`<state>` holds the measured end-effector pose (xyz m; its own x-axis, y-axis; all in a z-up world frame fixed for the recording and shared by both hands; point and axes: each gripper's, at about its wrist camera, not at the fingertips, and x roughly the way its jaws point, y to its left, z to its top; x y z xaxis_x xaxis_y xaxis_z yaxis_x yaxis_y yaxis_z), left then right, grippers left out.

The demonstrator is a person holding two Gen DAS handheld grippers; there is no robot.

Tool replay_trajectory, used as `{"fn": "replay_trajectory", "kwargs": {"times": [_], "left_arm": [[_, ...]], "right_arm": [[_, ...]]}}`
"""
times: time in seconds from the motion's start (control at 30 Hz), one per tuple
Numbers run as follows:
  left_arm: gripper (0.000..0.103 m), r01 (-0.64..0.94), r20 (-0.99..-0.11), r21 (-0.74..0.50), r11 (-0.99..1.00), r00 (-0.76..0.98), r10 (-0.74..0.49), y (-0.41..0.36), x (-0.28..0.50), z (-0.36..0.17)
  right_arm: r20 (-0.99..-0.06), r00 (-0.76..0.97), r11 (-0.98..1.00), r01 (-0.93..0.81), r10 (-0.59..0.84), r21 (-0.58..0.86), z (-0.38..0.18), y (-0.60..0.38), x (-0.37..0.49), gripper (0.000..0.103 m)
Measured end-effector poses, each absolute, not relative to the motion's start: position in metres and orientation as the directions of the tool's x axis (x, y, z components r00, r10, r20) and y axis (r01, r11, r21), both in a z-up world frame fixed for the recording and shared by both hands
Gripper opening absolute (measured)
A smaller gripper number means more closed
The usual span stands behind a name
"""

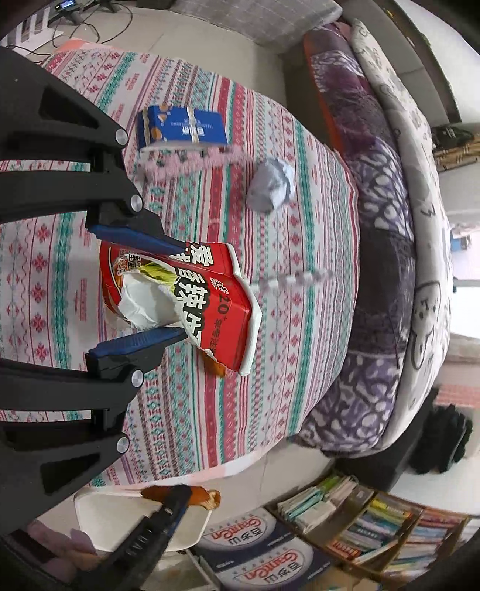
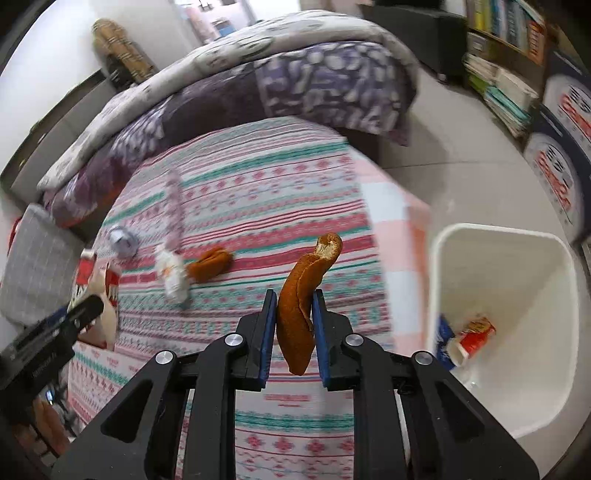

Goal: Collect trash
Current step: 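Carry snack cup and orange peel to the white bin and release both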

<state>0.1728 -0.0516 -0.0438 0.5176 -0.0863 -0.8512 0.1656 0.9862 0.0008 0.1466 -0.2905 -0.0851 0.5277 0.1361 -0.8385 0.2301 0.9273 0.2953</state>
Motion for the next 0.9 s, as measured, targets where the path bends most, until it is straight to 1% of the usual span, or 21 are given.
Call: {"fn": "replay_trajectory", "kwargs": {"times": [0.3, 0.47, 0.5, 0.53, 0.57, 0.6, 0.63, 0.67, 0.73, 0.9], "left_arm": [[0.041, 0.243, -0.859, -0.004, 0.97, 0.495, -0.127, -0.091, 0.165, -0.056], [0.041, 0.307, -0.853, -0.043, 0.951, 0.484, -0.195, -0.124, 0.155, -0.057], [0.041, 0.32, -0.852, -0.05, 0.946, 0.481, -0.208, -0.13, 0.153, -0.057], [0.041, 0.336, -0.85, -0.058, 0.94, 0.477, -0.223, -0.138, 0.15, -0.058], [0.041, 0.352, -0.848, -0.062, 0.934, 0.475, -0.236, -0.146, 0.146, -0.058], [0.041, 0.373, -0.845, -0.065, 0.925, 0.473, -0.25, -0.155, 0.142, -0.058], [0.041, 0.384, -0.843, -0.066, 0.921, 0.472, -0.257, -0.161, 0.14, -0.059], [0.041, 0.4, -0.842, -0.07, 0.914, 0.468, -0.269, -0.168, 0.138, -0.059], [0.041, 0.428, -0.841, -0.077, 0.901, 0.457, -0.289, -0.182, 0.133, -0.061], [0.041, 0.488, -0.846, -0.107, 0.866, 0.413, -0.337, -0.215, 0.121, -0.071]], "right_arm": [[-0.847, 0.528, 0.88, 0.372, 0.06, 0.294, -0.085, -0.361, 0.125, 0.019], [-0.85, 0.526, 0.866, 0.433, -0.016, 0.251, -0.082, -0.389, 0.113, 0.022], [-0.851, 0.524, 0.865, 0.442, -0.032, 0.239, -0.081, -0.394, 0.111, 0.027], [-0.851, 0.523, 0.861, 0.452, -0.045, 0.232, -0.08, -0.399, 0.108, 0.041], [-0.85, 0.523, 0.857, 0.464, -0.062, 0.224, -0.079, -0.404, 0.106, 0.05], [-0.847, 0.524, 0.849, 0.485, -0.089, 0.211, -0.077, -0.411, 0.102, 0.061], [-0.846, 0.524, 0.843, 0.497, -0.102, 0.207, -0.075, -0.416, 0.099, 0.069], [-0.843, 0.527, 0.831, 0.513, -0.109, 0.214, -0.074, -0.423, 0.097, 0.072], [-0.842, 0.53, 0.805, 0.541, -0.1, 0.244, -0.075, -0.436, 0.091, 0.082], [-0.841, 0.535, 0.755, 0.584, -0.079, 0.3, -0.076, -0.455, 0.084, 0.088]]}}
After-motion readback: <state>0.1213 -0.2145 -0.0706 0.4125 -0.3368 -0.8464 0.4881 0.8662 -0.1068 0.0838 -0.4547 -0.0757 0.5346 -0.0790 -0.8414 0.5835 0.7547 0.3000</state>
